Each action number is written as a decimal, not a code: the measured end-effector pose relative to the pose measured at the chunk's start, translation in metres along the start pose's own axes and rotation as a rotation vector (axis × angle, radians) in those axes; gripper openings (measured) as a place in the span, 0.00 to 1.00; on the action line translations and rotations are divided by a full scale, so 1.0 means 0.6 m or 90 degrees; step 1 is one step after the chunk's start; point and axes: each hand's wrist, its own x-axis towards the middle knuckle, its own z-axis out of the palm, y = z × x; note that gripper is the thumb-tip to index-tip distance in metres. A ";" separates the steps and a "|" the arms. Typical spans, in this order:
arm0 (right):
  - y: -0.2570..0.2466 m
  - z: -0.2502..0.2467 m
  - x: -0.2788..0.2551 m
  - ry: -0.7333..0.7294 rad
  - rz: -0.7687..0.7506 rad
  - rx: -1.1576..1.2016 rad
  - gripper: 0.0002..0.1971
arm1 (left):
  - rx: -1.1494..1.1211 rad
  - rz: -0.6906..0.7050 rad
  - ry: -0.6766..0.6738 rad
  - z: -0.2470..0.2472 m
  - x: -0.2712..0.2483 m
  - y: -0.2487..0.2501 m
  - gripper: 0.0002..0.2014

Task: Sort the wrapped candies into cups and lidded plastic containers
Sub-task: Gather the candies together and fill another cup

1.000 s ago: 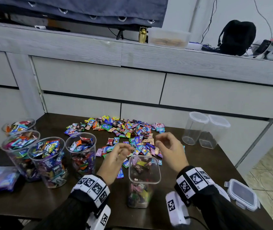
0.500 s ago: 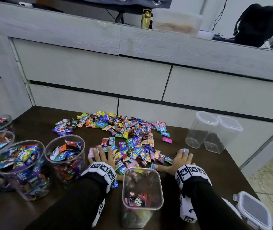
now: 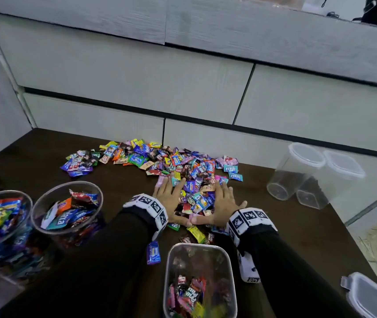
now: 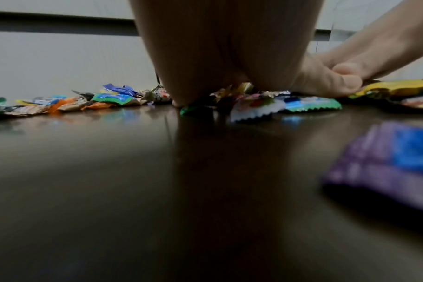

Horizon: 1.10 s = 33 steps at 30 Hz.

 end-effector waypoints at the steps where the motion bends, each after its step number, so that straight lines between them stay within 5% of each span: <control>1: -0.002 -0.003 0.000 0.007 -0.021 -0.019 0.73 | 0.008 0.013 0.003 -0.003 0.002 0.000 0.65; 8: -0.022 -0.013 0.003 0.002 -0.176 -0.100 0.62 | 0.116 0.066 0.029 -0.013 0.013 -0.002 0.59; 13: -0.011 -0.010 -0.006 0.129 -0.246 -0.214 0.42 | 0.159 0.044 0.125 -0.004 0.003 0.003 0.35; 17: -0.016 -0.006 -0.007 0.137 -0.252 -0.190 0.32 | 0.158 0.003 0.165 -0.001 -0.006 0.003 0.24; 24: -0.025 -0.020 -0.007 0.061 -0.257 -0.104 0.22 | 0.062 0.002 0.112 -0.021 -0.009 -0.001 0.18; 33: -0.016 -0.045 -0.038 0.161 -0.209 0.076 0.16 | 0.019 -0.028 0.107 -0.041 -0.032 0.008 0.20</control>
